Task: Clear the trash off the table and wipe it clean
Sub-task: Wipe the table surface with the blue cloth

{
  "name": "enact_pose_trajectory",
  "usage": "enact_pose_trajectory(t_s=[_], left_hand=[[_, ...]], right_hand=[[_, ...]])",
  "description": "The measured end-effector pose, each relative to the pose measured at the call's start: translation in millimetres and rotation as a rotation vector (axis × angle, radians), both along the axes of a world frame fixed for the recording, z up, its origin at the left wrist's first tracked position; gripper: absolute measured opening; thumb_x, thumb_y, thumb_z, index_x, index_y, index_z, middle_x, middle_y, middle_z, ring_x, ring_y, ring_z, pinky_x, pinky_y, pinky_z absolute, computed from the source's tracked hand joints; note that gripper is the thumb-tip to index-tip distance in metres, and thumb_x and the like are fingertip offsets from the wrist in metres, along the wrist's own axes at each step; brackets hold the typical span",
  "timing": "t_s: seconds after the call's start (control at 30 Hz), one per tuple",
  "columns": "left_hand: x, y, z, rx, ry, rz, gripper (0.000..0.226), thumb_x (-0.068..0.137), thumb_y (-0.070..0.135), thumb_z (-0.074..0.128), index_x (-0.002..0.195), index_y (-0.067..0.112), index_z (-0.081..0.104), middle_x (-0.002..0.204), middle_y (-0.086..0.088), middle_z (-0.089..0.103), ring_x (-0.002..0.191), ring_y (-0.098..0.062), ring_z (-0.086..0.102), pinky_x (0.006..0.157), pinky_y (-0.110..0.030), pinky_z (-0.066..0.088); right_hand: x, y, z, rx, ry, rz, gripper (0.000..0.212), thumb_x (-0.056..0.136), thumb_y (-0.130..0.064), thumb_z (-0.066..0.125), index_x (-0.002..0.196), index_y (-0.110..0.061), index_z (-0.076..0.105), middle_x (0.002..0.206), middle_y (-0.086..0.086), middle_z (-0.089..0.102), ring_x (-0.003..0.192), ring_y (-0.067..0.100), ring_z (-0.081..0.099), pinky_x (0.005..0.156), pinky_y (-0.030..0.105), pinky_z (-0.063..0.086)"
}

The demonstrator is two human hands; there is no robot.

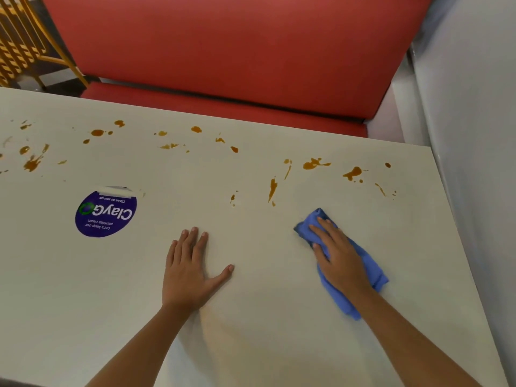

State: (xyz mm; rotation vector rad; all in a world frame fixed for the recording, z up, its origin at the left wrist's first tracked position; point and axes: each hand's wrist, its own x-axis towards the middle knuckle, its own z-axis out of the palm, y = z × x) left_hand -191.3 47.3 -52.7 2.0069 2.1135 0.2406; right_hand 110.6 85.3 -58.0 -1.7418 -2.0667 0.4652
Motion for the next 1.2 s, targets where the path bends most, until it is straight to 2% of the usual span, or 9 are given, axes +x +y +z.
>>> enact_pose_trajectory(t_s=[0.13, 0.27, 0.37, 0.57, 0.73, 0.8, 0.9, 1.07, 1.2], left_hand=[[-5, 2, 3, -0.012, -0.07, -0.034, 0.107, 0.068, 0.088, 0.008, 0.145, 0.016, 0.028, 0.155, -0.003, 0.019, 0.144, -0.017, 0.007, 0.116, -0.028, -0.004], [-27, -1, 13, 0.045, -0.151, 0.025, 0.099, 0.074, 0.083, 0.02, 0.133, 0.008, 0.044, 0.141, -0.011, 0.04, 0.132, -0.028, 0.036, 0.109, -0.038, 0.027], [-56, -5, 15, 0.089, -0.175, 0.153, 0.094, 0.072, 0.077, 0.037, 0.131, 0.004, 0.044, 0.136, -0.014, 0.042, 0.126, -0.03, 0.04, 0.105, -0.043, 0.036], [-126, 12, 19, 0.067, -0.069, 0.352, 0.085, 0.072, 0.048, 0.074, 0.133, -0.001, 0.042, 0.139, -0.02, 0.04, 0.124, -0.038, 0.037, 0.105, -0.05, 0.034], [-162, 28, 18, 0.025, -0.01, 0.387, 0.094, 0.074, 0.06, 0.065, 0.14, 0.001, 0.034, 0.146, -0.018, 0.03, 0.134, -0.036, 0.026, 0.113, -0.05, 0.022], [-174, 35, 16, 0.007, -0.003, 0.396, 0.106, 0.069, 0.077, 0.05, 0.141, 0.002, 0.032, 0.148, -0.018, 0.028, 0.137, -0.034, 0.02, 0.115, -0.048, 0.017], [-187, 45, 10, 0.018, -0.006, 0.394, 0.118, 0.057, 0.086, 0.031, 0.142, 0.005, 0.03, 0.148, -0.016, 0.026, 0.139, -0.031, 0.017, 0.116, -0.046, 0.014], [-187, 46, -3, 0.028, -0.021, 0.378, 0.118, 0.056, 0.087, 0.03, 0.144, 0.007, 0.026, 0.151, -0.013, 0.023, 0.141, -0.031, 0.014, 0.117, -0.045, 0.01], [-188, 45, -8, 0.048, -0.016, 0.385, 0.116, 0.058, 0.086, 0.032, 0.143, 0.007, 0.027, 0.151, -0.014, 0.024, 0.141, -0.032, 0.015, 0.116, -0.044, 0.009]], right_hand=[[35, 4, 1, -0.024, 0.08, -0.191, 0.04, 0.094, -0.022, 0.041, 0.133, -0.015, 0.048, 0.146, 0.002, 0.037, 0.136, 0.02, 0.033, 0.104, 0.021, 0.027], [16, 23, -1, -0.008, 0.037, -0.515, 0.041, 0.095, -0.011, 0.042, 0.136, -0.008, 0.042, 0.148, 0.012, 0.034, 0.137, 0.029, 0.029, 0.107, 0.043, 0.035], [-21, 44, -1, -0.043, -0.004, -0.691, 0.042, 0.096, -0.01, 0.04, 0.137, -0.003, 0.038, 0.149, 0.018, 0.029, 0.139, 0.035, 0.023, 0.111, 0.048, 0.026], [-109, 71, 4, -0.079, -0.011, -0.581, 0.044, 0.096, -0.012, 0.038, 0.14, -0.007, 0.036, 0.151, 0.015, 0.025, 0.139, 0.035, 0.021, 0.112, 0.046, 0.024], [-129, 54, -4, -0.012, 0.039, -0.302, 0.044, 0.095, -0.018, 0.046, 0.138, -0.012, 0.042, 0.148, 0.007, 0.034, 0.139, 0.027, 0.027, 0.106, 0.043, 0.038], [-114, 43, -6, 0.027, 0.054, -0.162, 0.041, 0.094, -0.023, 0.048, 0.134, -0.014, 0.047, 0.146, 0.004, 0.039, 0.136, 0.021, 0.032, 0.108, 0.033, 0.036], [-85, 28, -3, 0.026, 0.058, -0.05, 0.044, 0.092, -0.034, 0.041, 0.133, -0.018, 0.049, 0.143, 0.001, 0.043, 0.133, 0.013, 0.034, 0.105, 0.015, 0.026], [-51, 30, 1, -0.021, 0.148, -0.21, 0.04, 0.095, -0.013, 0.046, 0.135, -0.018, 0.046, 0.146, -0.001, 0.038, 0.136, 0.017, 0.034, 0.106, 0.024, 0.029], [-64, 57, 2, -0.037, 0.097, -0.446, 0.042, 0.097, -0.016, 0.04, 0.14, -0.014, 0.038, 0.149, 0.005, 0.032, 0.139, 0.021, 0.028, 0.106, 0.029, 0.029]])
